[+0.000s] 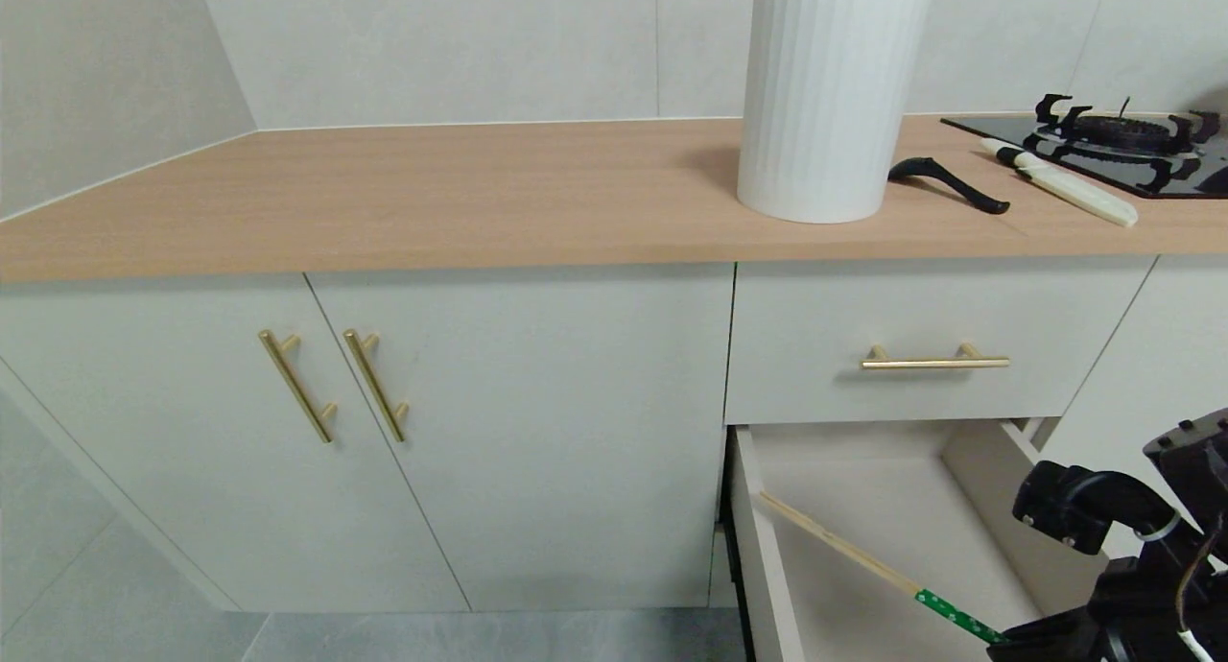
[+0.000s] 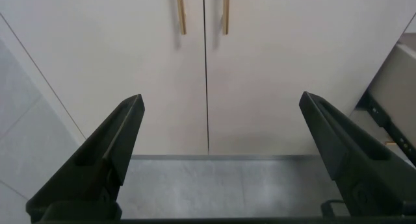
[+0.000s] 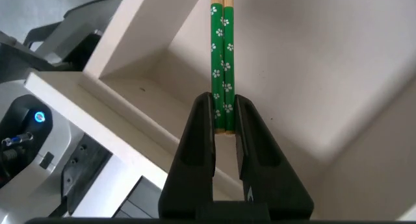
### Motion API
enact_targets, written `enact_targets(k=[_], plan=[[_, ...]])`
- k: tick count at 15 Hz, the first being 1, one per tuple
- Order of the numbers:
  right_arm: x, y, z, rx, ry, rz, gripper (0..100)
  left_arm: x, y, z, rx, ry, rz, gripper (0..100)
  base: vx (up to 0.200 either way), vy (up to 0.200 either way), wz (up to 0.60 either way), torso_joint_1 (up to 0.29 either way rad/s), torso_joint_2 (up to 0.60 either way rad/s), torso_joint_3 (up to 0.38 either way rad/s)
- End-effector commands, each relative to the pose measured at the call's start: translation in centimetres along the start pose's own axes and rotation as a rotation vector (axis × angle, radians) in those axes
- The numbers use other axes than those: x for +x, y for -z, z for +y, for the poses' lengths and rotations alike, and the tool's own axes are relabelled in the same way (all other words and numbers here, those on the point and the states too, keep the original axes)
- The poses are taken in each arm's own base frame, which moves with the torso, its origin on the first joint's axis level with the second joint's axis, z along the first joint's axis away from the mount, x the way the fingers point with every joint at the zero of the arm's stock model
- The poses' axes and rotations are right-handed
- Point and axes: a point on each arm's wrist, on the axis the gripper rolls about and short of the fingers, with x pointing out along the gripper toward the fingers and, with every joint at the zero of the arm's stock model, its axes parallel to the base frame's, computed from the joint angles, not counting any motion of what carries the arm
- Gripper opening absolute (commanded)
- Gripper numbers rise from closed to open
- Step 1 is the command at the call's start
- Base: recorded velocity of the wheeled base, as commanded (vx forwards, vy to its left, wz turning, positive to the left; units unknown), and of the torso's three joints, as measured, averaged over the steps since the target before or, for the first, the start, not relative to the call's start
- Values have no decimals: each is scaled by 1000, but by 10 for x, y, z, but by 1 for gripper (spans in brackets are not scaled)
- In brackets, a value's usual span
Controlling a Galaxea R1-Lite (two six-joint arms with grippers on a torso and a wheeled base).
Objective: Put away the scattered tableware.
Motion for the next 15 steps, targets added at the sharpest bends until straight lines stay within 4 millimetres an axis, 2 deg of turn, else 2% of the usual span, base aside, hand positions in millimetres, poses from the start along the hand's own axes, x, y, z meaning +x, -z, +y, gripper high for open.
enact_targets(k=[1, 4, 8, 12, 15], plan=[[-1, -2, 0, -4, 1, -21, 0, 0, 0, 0, 0, -1, 1, 100, 0, 0, 0, -17, 56, 46], [1, -7, -2, 0, 58, -64, 0, 0, 0, 0, 0, -1, 1, 100, 0, 0, 0, -2, 14, 17], [25, -28, -11, 169, 198, -6, 0, 0, 0, 0, 0, -1, 1, 100, 0, 0, 0, 0, 0, 0], [63, -42, -17, 305, 239, 120, 0, 0, 0, 0, 0, -1, 1, 100, 0, 0, 0, 0, 0, 0], [112, -53, -18, 433, 248, 178, 0, 0, 0, 0, 0, -1, 1, 100, 0, 0, 0, 0, 0, 0]])
